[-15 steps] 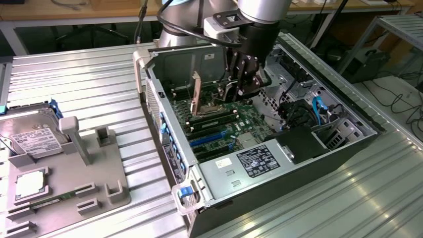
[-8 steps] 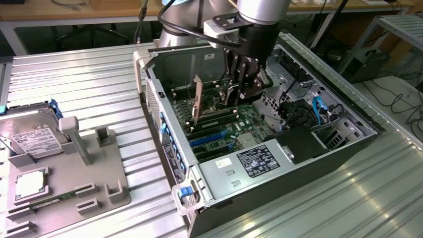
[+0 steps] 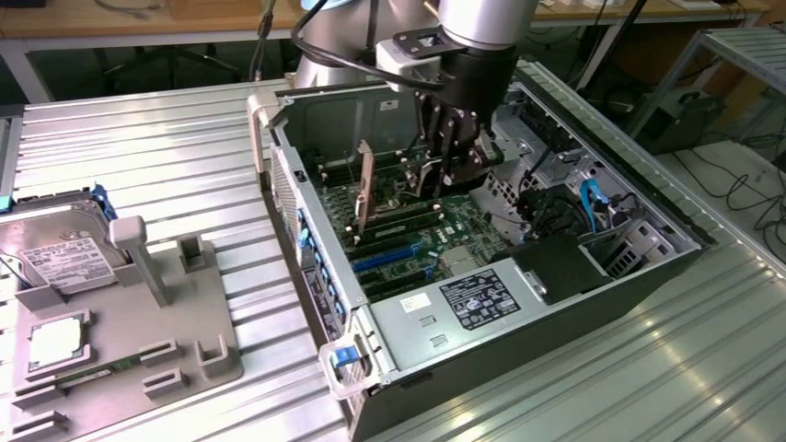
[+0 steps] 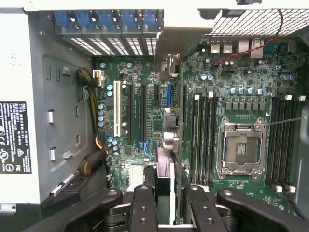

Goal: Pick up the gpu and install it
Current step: 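Insert the gpu into the slot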

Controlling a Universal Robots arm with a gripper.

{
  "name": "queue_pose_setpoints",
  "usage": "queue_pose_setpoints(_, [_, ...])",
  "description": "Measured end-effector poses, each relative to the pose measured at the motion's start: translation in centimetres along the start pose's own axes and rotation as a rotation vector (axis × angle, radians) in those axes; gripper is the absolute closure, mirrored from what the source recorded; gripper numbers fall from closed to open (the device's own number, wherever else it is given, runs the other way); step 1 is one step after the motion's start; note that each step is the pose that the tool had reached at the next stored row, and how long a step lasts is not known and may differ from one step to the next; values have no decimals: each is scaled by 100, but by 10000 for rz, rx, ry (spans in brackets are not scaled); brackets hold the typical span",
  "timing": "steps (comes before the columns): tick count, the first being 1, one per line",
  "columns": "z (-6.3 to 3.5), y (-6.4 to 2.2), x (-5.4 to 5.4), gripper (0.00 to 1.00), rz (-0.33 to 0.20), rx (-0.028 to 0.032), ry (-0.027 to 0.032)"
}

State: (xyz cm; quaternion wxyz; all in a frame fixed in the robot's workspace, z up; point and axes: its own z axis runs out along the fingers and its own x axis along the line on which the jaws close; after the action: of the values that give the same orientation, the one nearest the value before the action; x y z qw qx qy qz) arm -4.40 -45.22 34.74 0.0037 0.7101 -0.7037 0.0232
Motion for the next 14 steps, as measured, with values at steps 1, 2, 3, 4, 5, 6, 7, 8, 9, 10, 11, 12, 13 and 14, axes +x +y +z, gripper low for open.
queue_pose_setpoints(1, [14, 1, -1, 72, 2, 2, 0])
queue_pose_setpoints(2, [33, 2, -4, 72, 2, 3, 0])
queue_pose_setpoints(3, [51, 3, -8, 72, 2, 4, 0])
queue_pose_setpoints(4, [67, 3, -11, 72, 2, 5, -1])
queue_pose_setpoints(5, [83, 3, -12, 72, 2, 5, -2])
queue_pose_setpoints(6, [92, 4, -13, 72, 2, 4, -5])
queue_pose_setpoints(7, [100, 4, -13, 72, 1, 0, -6])
queue_pose_setpoints(8, [109, 5, -13, 72, 2, -4, -6])
queue_pose_setpoints(9, [114, 6, -14, 72, 1, -8, -5])
queue_pose_setpoints(10, [117, 6, -14, 72, 0, -11, -4])
queue_pose_setpoints(11, [121, 7, -14, 72, 1, -12, -5])
queue_pose_setpoints(12, [126, 7, -14, 72, 1, -12, -6])
queue_pose_setpoints(13, [127, 8, -14, 72, 1, -13, -4])
queue_pose_setpoints(14, [128, 8, -14, 72, 1, -13, -3])
